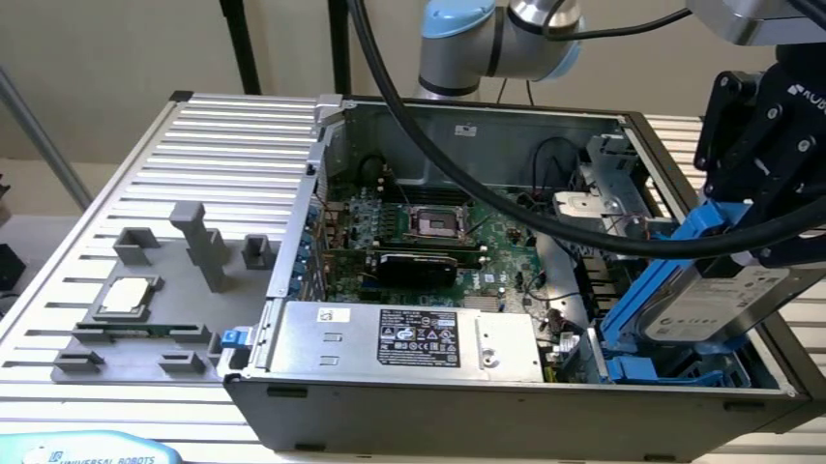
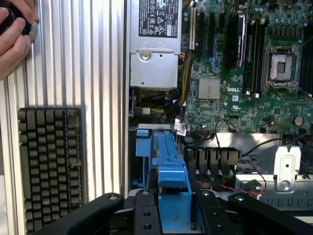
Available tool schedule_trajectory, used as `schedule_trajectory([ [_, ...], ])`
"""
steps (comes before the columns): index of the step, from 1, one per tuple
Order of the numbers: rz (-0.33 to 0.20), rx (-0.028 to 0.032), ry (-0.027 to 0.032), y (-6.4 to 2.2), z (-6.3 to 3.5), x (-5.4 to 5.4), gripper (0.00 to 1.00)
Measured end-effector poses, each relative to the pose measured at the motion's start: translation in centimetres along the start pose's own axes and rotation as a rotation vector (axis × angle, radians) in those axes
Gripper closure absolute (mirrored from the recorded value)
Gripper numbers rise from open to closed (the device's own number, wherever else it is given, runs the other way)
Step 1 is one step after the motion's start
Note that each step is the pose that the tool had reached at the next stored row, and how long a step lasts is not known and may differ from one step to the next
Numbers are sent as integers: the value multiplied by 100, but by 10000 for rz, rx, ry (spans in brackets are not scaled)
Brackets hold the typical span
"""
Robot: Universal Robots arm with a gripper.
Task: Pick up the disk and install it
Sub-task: 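Insert the disk into the insertion slot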
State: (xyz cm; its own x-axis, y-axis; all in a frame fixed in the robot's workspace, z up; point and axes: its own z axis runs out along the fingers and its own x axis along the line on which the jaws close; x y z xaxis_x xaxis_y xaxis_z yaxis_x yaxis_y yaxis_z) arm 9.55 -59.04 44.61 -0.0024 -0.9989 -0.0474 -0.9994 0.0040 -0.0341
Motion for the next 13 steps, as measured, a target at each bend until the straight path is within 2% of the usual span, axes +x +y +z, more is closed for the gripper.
schedule_trajectory([
  [13,5,-104,4,-28,94,-43,67],
])
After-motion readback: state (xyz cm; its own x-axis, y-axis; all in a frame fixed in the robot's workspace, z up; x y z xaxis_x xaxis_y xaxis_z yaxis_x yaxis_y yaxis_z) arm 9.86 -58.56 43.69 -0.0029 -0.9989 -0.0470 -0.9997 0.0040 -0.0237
